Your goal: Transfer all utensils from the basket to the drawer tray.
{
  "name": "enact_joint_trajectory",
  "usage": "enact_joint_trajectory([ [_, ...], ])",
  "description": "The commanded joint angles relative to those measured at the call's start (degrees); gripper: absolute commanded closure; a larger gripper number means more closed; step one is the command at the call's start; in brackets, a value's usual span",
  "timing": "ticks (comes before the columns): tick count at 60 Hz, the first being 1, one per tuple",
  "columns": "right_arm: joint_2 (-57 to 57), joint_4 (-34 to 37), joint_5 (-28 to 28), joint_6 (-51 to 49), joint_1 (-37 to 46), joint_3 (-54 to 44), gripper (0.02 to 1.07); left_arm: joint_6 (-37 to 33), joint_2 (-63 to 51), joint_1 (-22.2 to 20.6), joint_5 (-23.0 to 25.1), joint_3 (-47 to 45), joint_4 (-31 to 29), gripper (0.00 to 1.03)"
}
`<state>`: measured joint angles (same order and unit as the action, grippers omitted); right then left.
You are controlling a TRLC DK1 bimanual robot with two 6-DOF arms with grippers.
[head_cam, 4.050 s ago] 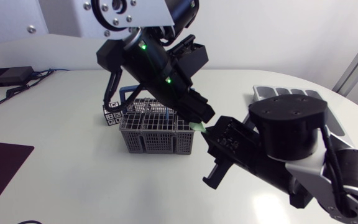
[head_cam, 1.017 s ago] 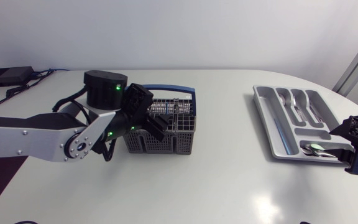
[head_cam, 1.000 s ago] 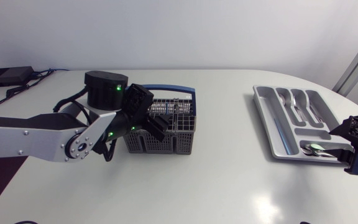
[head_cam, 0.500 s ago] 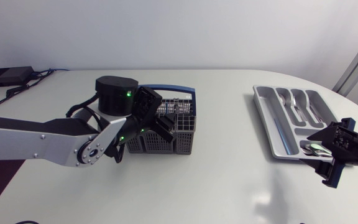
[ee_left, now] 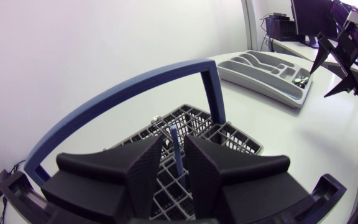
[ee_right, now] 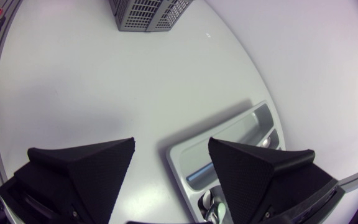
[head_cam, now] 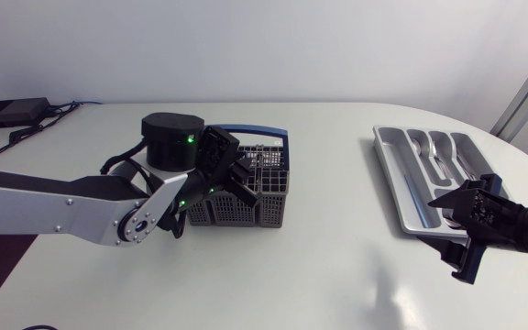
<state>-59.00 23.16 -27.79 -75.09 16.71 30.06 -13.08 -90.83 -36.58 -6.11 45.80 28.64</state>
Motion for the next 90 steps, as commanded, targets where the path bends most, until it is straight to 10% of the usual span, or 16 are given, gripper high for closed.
enact_joint_trajectory([
  [1, 2.40, 0.66, 0.46, 4.07, -2.91, -1.76, 0.21, 1.22, -0.84, -0.34, -0.13, 0.78, 1.24, 0.96],
  [39, 7.50, -2.59, 11.80, 22.71, -29.37, -6.42, 0.20, 1.30, 5.48, 0.19, 1.63, 0.69, 0.36, 1.00],
  [90, 6.18, -4.17, 13.11, 42.13, -40.35, 5.62, 0.17, 11.32, 22.10, 0.98, 12.09, 9.75, -21.79, 0.99],
])
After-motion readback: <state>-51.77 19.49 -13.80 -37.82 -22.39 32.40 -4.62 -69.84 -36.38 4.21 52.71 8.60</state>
